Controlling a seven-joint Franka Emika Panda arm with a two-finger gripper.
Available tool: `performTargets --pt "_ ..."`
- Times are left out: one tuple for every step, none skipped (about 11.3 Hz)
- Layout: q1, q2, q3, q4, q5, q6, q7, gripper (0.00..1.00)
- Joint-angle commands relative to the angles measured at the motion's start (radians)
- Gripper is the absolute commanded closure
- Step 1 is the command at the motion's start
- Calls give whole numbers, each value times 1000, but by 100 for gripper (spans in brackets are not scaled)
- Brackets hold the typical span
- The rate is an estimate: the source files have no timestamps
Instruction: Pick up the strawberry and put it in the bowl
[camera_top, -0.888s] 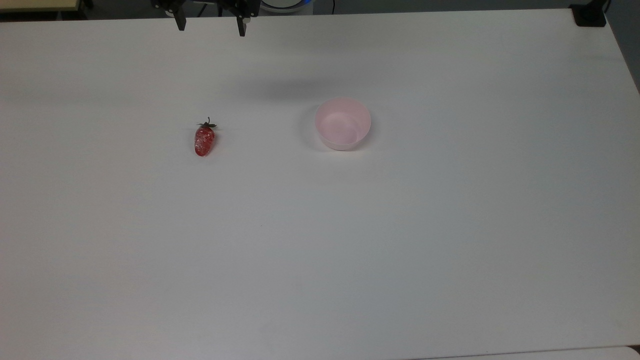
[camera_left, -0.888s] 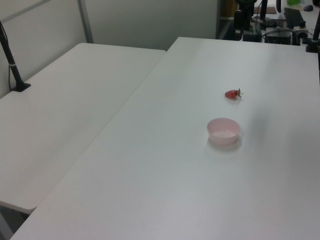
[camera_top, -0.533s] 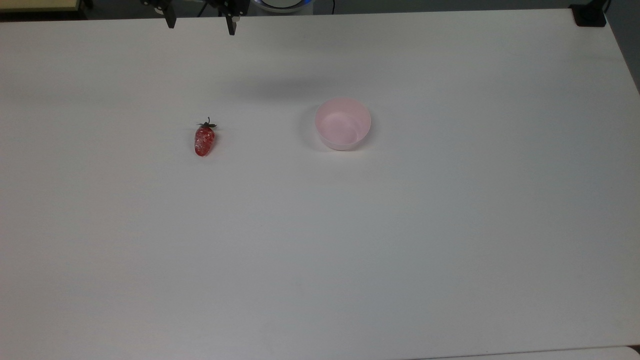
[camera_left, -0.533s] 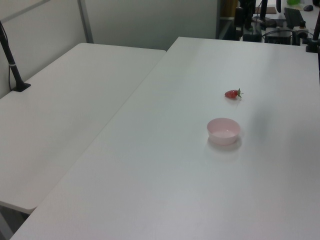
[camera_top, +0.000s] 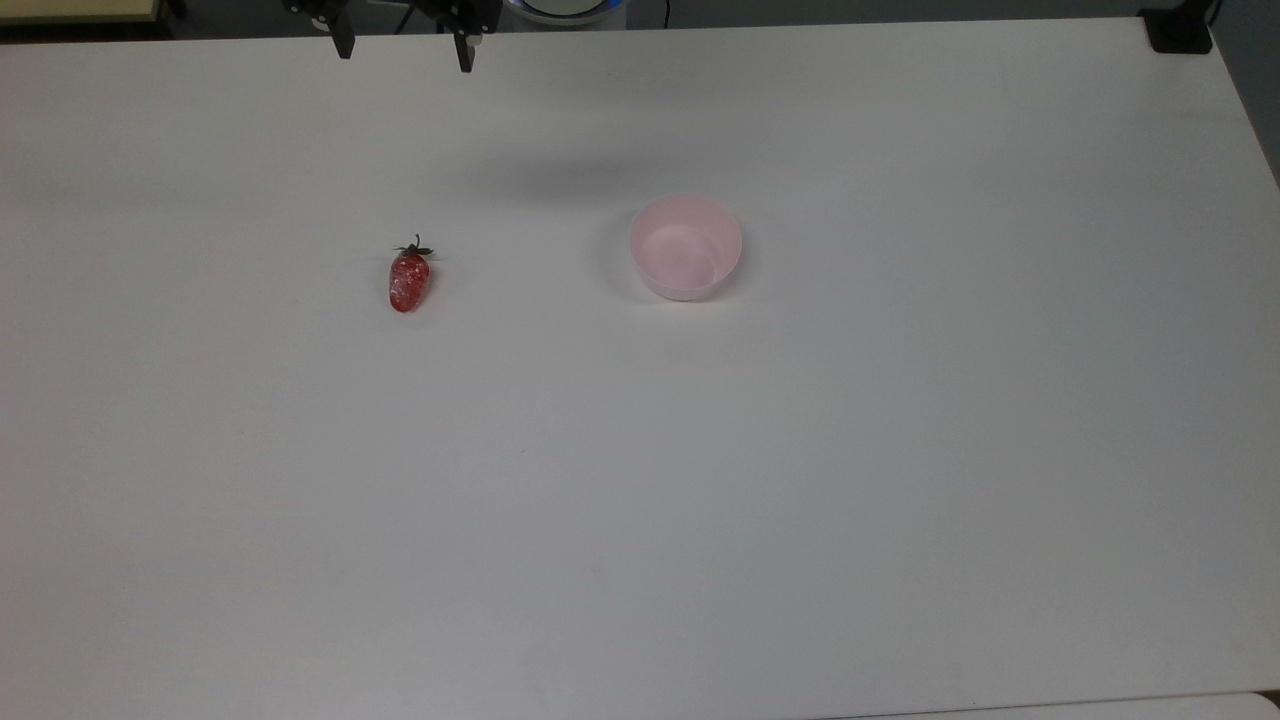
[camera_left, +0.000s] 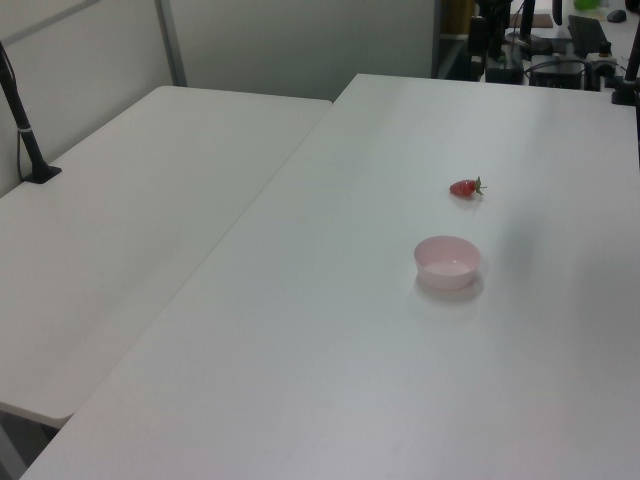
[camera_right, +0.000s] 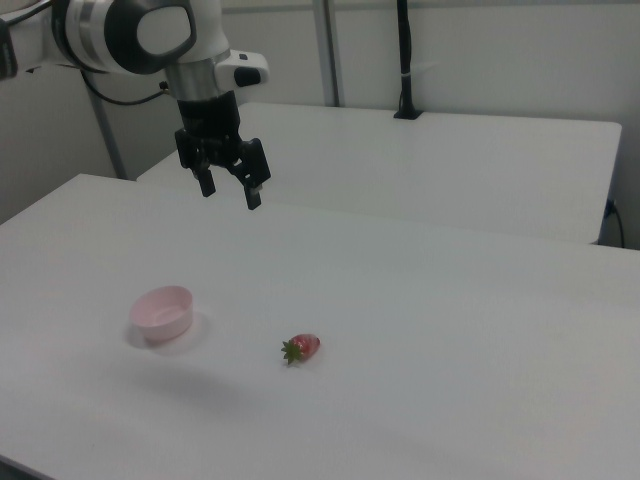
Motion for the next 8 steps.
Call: performTargets --pt "2 -2 -1 9 -7 -11 -13 0" --pt "1 -2 -3 11 -6 -9 -15 0" --pt "-2 -2 -4 10 -6 -9 -17 0" --pt "-13 1 -4 9 -6 -9 -33 0" --pt "-31 17 -4 8 -6 -9 -65 0" --pt "-47 42 -4 9 -6 -17 -88 0" --pt "-59 54 -4 6 -6 -15 -92 0" --pt "-79 70 -4 2 -6 -11 -93 0"
